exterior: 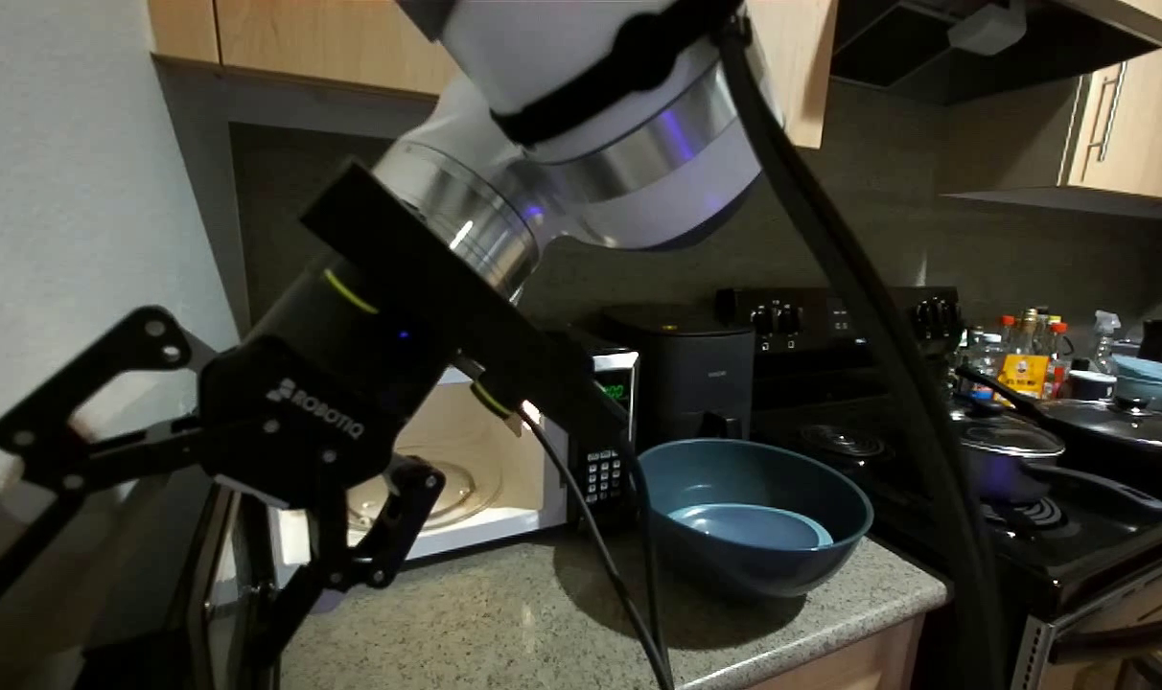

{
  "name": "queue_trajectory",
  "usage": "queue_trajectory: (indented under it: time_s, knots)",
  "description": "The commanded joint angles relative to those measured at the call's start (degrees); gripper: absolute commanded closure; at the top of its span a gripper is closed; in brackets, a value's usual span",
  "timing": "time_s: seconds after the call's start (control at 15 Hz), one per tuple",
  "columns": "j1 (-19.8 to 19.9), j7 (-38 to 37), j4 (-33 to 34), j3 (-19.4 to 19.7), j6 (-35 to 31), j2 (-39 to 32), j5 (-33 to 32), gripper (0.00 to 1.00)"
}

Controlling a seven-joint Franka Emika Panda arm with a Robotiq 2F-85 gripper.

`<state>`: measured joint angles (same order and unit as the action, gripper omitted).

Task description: Close the microwave door

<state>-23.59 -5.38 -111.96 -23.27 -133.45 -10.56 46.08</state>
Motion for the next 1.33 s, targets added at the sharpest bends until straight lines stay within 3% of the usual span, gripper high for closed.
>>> queue_trajectory:
  time_s: [0.0,0.47,1.13,1.27]
  knots:
    - [0.1,1.8,0.4,-0.3,-0.9,-0.4,1.6,0.0]
    - [-0.3,-2.6,-1.8,1.2,-8.5,0.9,-3.7,0.0]
    - [0.0,-12.0,-3.1,2.8,-8.5,0.3,-11.8,0.0]
    - [-0.8,-18.7,-4.0,4.0,-11.0,1.1,-16.6,0.0]
